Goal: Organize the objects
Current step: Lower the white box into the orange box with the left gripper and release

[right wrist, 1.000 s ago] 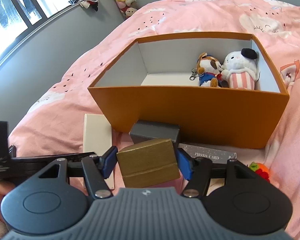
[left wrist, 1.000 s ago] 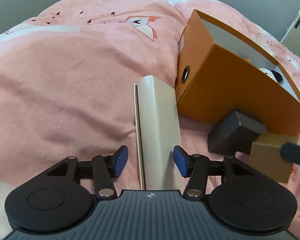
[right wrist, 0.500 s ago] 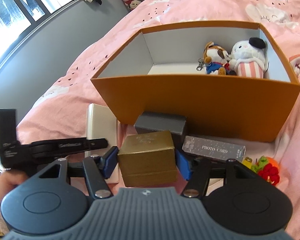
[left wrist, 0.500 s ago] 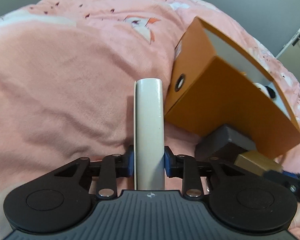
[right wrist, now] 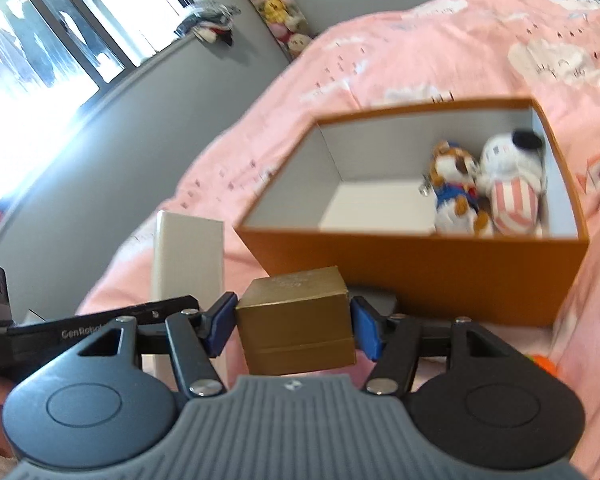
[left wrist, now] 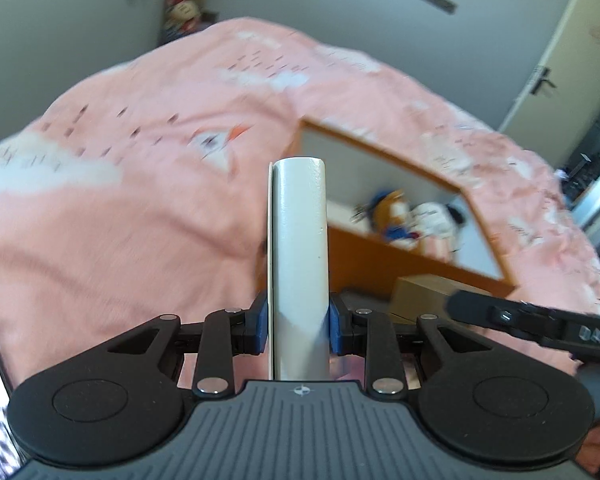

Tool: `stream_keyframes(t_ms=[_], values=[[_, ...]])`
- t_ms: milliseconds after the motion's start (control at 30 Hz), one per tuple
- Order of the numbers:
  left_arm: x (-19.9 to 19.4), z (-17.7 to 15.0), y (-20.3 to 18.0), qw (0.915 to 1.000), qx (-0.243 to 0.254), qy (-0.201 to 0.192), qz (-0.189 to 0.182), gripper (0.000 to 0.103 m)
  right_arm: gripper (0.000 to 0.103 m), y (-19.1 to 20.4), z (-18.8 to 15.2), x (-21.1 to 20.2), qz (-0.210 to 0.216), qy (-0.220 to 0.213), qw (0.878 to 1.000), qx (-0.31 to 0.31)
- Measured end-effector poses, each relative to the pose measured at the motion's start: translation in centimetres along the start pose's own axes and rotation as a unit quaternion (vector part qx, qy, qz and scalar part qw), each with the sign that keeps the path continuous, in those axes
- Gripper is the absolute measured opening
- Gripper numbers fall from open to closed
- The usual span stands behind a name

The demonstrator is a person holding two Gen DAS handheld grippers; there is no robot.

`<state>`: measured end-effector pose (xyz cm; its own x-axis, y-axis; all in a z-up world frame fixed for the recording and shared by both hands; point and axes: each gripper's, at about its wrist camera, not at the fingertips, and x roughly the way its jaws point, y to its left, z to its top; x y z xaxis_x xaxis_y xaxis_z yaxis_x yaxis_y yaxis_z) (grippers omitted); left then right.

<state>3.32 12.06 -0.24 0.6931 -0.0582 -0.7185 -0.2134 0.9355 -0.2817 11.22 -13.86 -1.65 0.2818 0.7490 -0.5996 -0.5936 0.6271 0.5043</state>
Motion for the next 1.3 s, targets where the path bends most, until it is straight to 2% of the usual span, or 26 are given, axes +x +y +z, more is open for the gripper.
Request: stream_keyframes(t_ms=[167,300,467,633,767,933,1167,1300], values=[[-0.1,3.9,-2.8,0.9984,0.031,-0.002,-0.046,0.032,0.063,-0.1,3.4,-1.9,0.024,-0.025,0.999,0.01],[1.0,8.1,-4.9,0.9959,0.057,0.007,-0.07,0.032,0.063,-0.1,6.6,-2.7,0.011,-0.056,0.998,0.0],[5.5,12.4,-7.5,0.9942,0.093,0.036,-0.04,0.032,0.063,-2.0,9.8,-1.5,-0.016,-0.081,0.997,0.01],[12.8,13.3,-8.9,0.986,0.135,0.094,0.026,0.032,0.063,-5.3,10.5,1.7,-0.042,-0.069,0.996,0.032],[17.8,12.5,-9.2,0.9705,0.178,0.138,0.087,0.032,0.063,-7.6,10.3,3.9,-0.037,-0.048,0.997,0.049],[21.8,10.7,-9.9,0.947,0.227,0.18,0.138,0.033,0.063,-9.7,10.2,5.2,-0.038,-0.045,0.996,0.07],[25.8,8.9,-10.4,0.9087,0.294,0.201,0.218,0.033,0.063,-10.9,10.0,5.4,-0.039,-0.05,0.995,0.08],[27.3,8.3,-10.4,0.8956,0.308,0.215,0.239,0.033,0.063,-11.3,10.0,5.6,-0.037,-0.05,0.995,0.083]])
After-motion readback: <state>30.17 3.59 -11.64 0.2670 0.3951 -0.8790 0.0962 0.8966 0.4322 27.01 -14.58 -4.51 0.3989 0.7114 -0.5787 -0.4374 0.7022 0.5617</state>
